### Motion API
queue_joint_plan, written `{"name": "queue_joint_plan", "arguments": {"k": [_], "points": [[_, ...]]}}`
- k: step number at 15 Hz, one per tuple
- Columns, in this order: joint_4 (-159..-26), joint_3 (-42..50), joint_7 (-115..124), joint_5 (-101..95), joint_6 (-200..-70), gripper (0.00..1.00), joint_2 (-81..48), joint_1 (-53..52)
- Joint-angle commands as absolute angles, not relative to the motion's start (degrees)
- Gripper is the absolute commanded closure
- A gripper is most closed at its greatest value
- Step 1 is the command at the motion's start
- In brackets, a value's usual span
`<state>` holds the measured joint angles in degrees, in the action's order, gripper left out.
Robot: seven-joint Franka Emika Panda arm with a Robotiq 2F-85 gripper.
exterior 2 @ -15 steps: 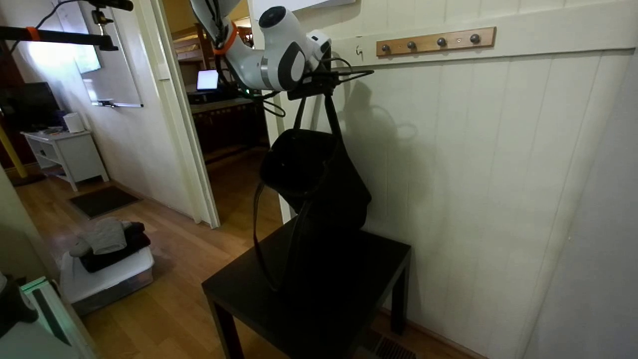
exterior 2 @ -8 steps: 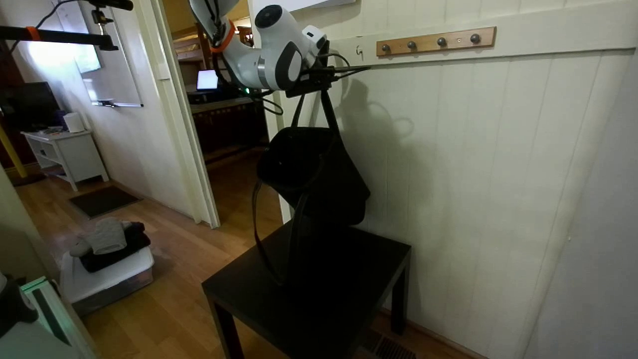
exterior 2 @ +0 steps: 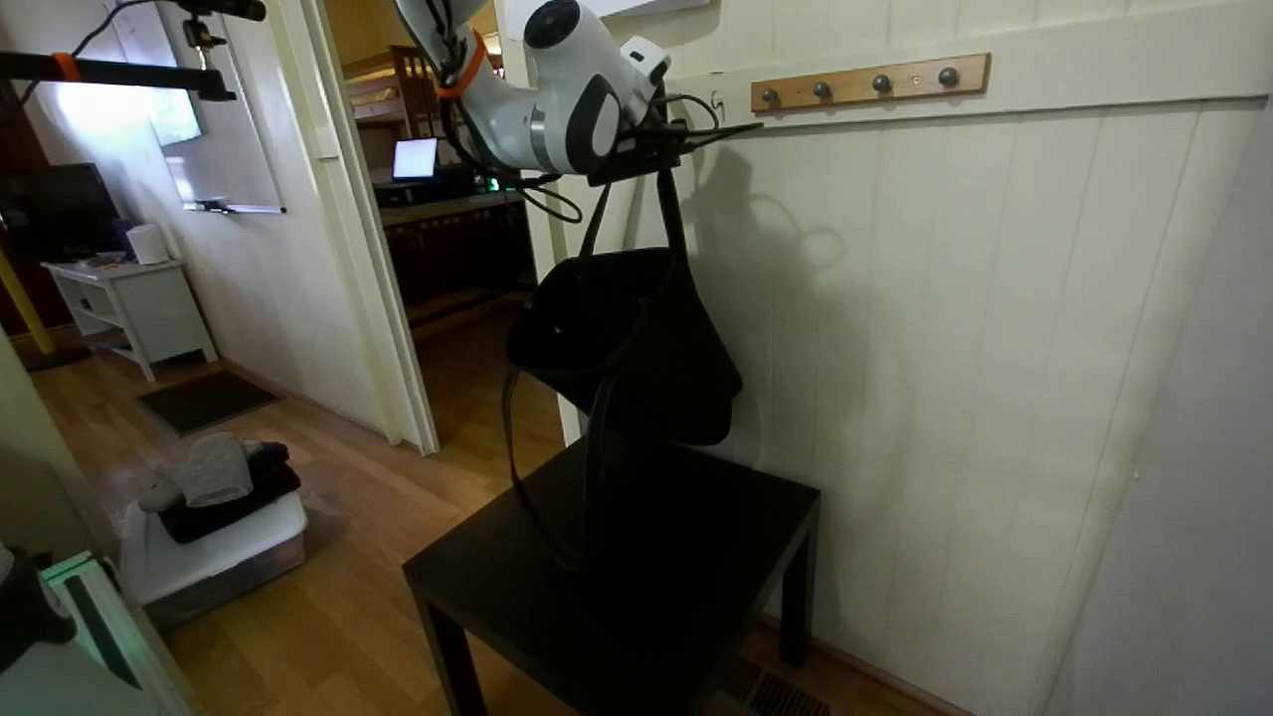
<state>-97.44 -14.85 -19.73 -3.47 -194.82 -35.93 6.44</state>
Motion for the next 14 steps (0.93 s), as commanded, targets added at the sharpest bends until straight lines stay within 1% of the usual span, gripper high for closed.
{"name": "queue_joint_plan", "arguments": {"k": [1,8,11,14], "points": [[-94.1,-14.6,-19.8,-3.3,-193.3,0.96,-37.2,5.9],[-87.1,-14.2,-19.9,-3.5,-186.3,0.96,-40.5,2.8],[-85.0,-15.8,-20.4,-4.0,-184.5,0.96,-41.6,2.9],[-83.6,-18.8,-22.5,-5.0,-185.6,0.96,-42.8,4.0]]}}
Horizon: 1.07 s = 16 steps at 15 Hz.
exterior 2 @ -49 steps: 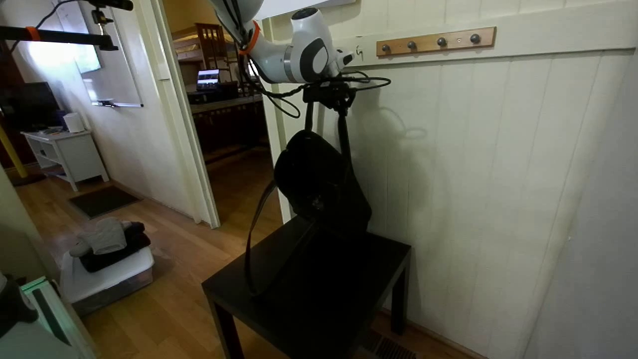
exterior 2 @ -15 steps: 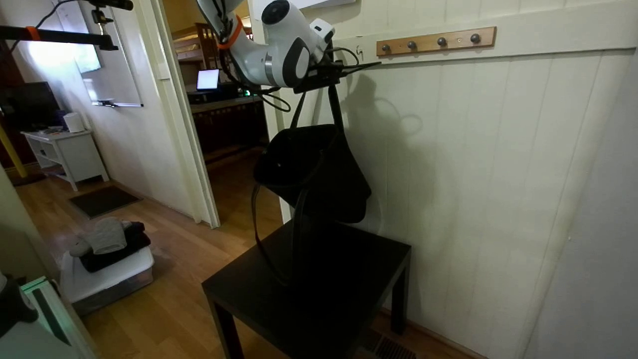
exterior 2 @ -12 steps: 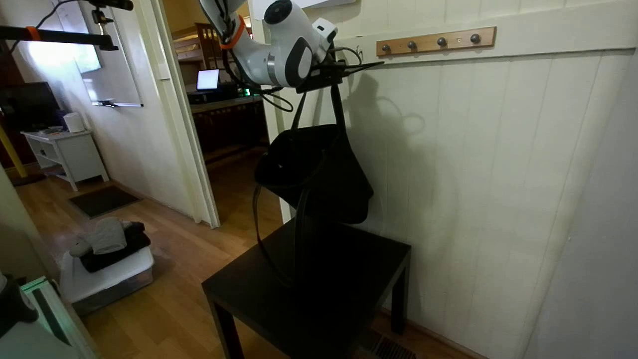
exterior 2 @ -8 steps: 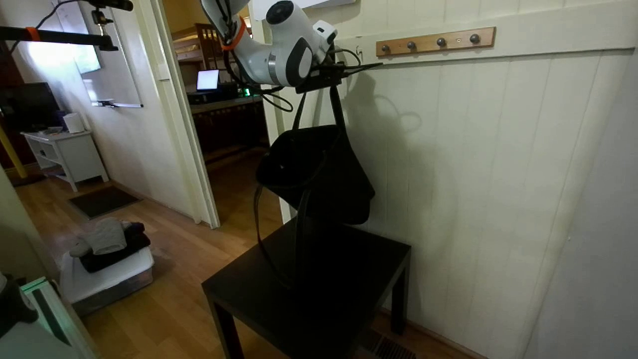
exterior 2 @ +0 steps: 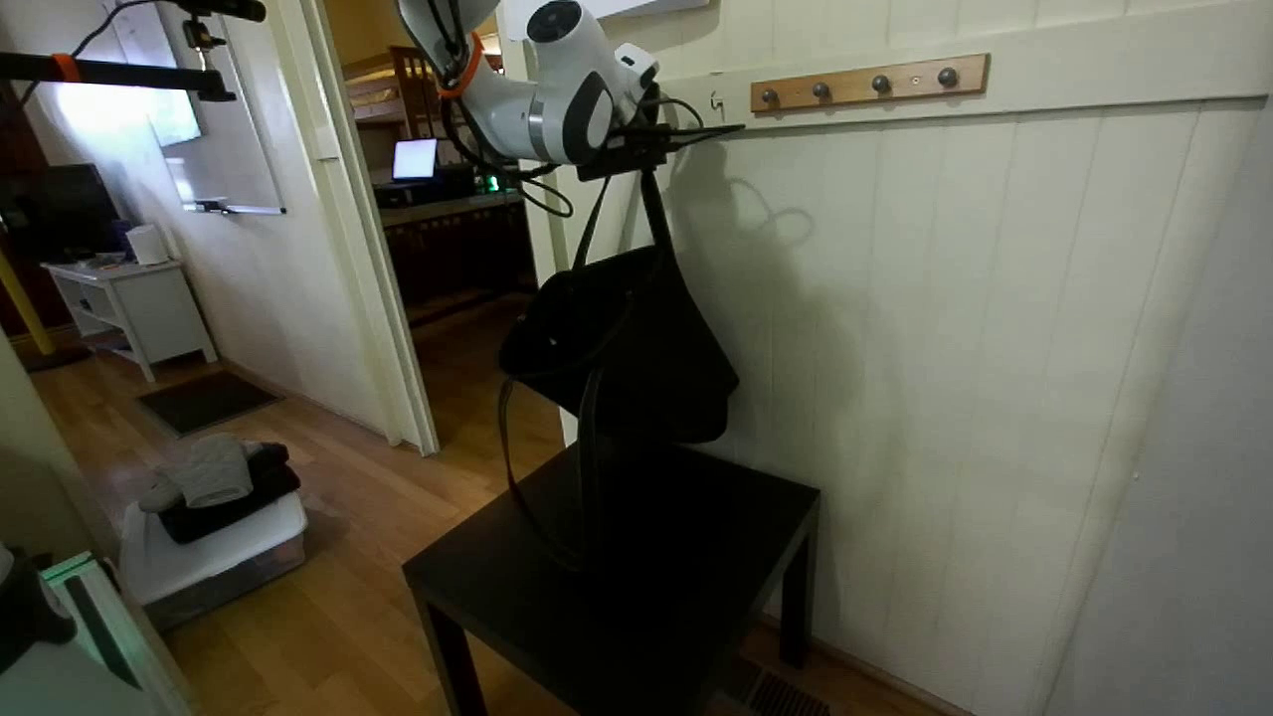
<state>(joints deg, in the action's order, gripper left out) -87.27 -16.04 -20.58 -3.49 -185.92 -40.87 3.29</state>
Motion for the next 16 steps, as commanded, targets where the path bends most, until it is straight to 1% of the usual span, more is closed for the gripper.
{"name": "queue_joint_plan", "arguments": {"k": [1,6,16], "points": [[-83.3,-19.6,-23.3,-5.1,-185.9,0.96,-43.1,4.3],[-81.7,-23.1,-27.6,-5.9,-189.0,0.96,-44.0,5.6],[-83.5,-28.4,-33.7,-9.8,-194.7,0.96,-42.8,7.9]]}}
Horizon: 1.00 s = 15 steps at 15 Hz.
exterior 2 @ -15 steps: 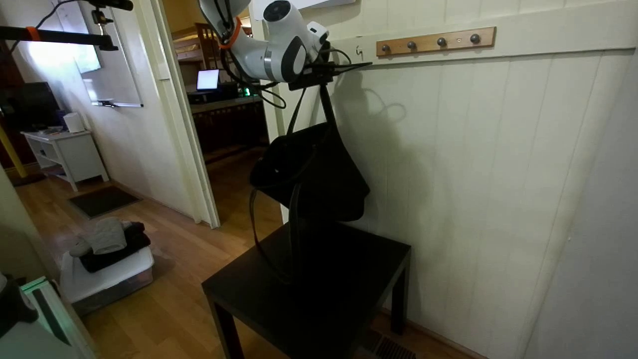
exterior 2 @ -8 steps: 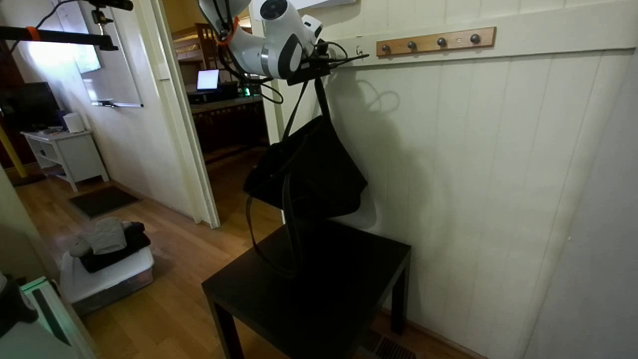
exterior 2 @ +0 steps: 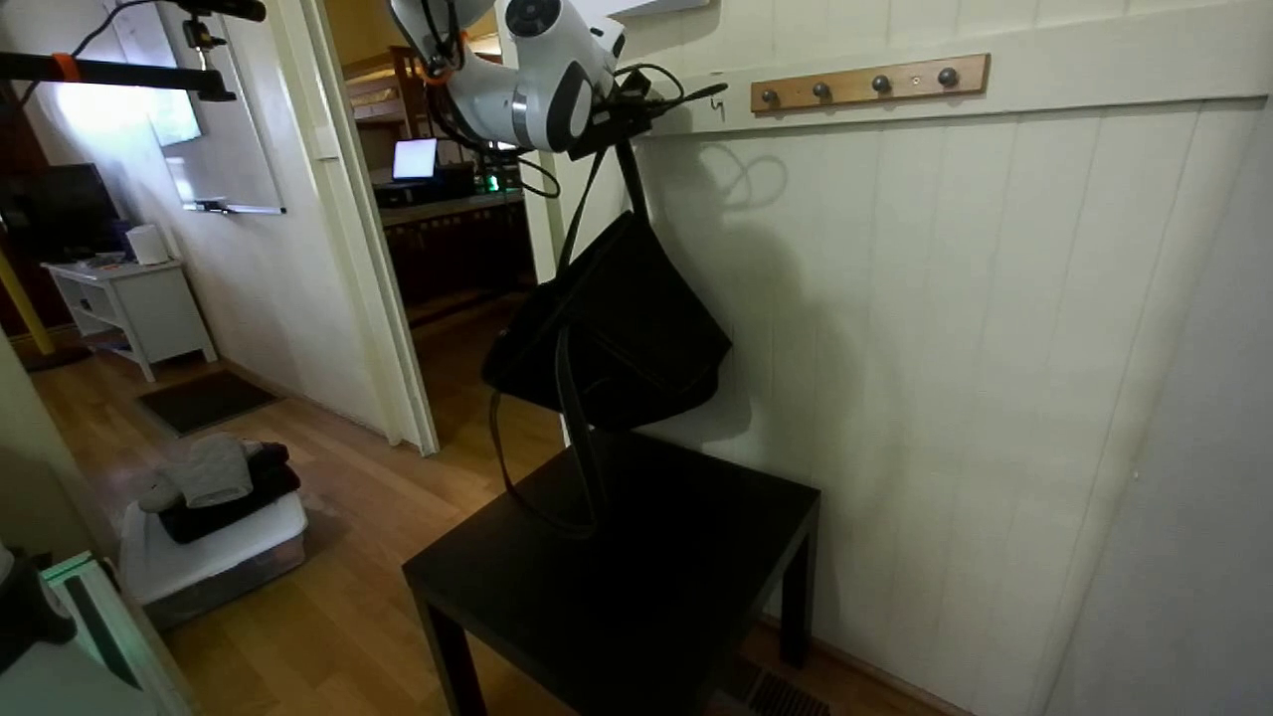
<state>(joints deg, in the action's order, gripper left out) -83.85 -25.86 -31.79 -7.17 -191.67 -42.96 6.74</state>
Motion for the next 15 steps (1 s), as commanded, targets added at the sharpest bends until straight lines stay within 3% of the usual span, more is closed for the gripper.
{"name": "queue_joint_plan", "arguments": {"k": [1,10,15], "points": [[-84.0,-29.1,-34.0,-10.3,-195.3,0.96,-42.5,8.4],[-88.3,-40.9,-36.9,-19.2,-196.0,0.96,-42.3,15.6],[-88.7,-42.5,-36.8,-20.3,-197.4,0.96,-42.1,18.0]]}}
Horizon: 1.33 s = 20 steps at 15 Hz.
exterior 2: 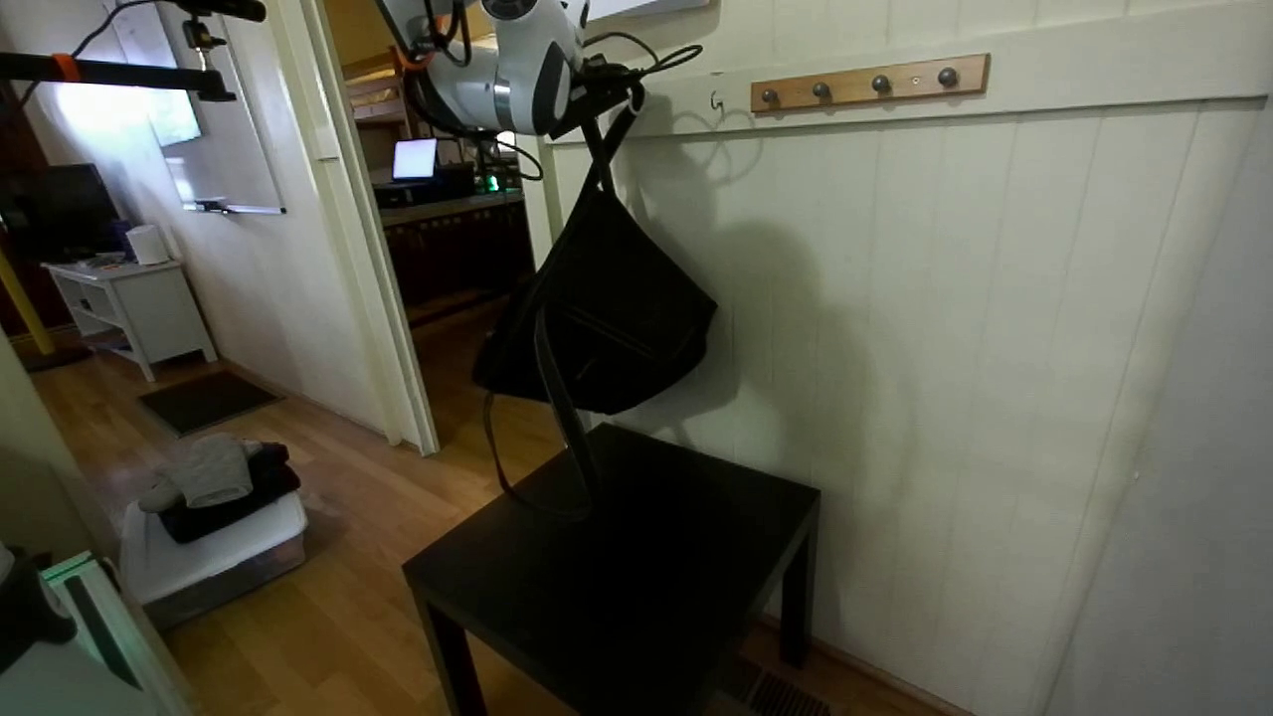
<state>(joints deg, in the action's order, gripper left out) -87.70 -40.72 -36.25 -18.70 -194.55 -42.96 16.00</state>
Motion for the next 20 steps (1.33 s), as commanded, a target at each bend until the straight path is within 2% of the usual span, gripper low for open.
{"name": "queue_joint_plan", "arguments": {"k": [1,5,12,20], "points": [[-88.4,-42.7,-36.8,-20.3,-197.4,0.96,-42.3,18.6],[-86.4,-46.7,-37.3,-22.2,-194.9,0.96,-45.0,21.8],[-85.4,-61.9,-42.0,-28.2,-180.8,0.96,-52.8,31.1],[-87.2,-63.1,-45.5,-25.5,-163.2,0.96,-51.8,36.3]]}}
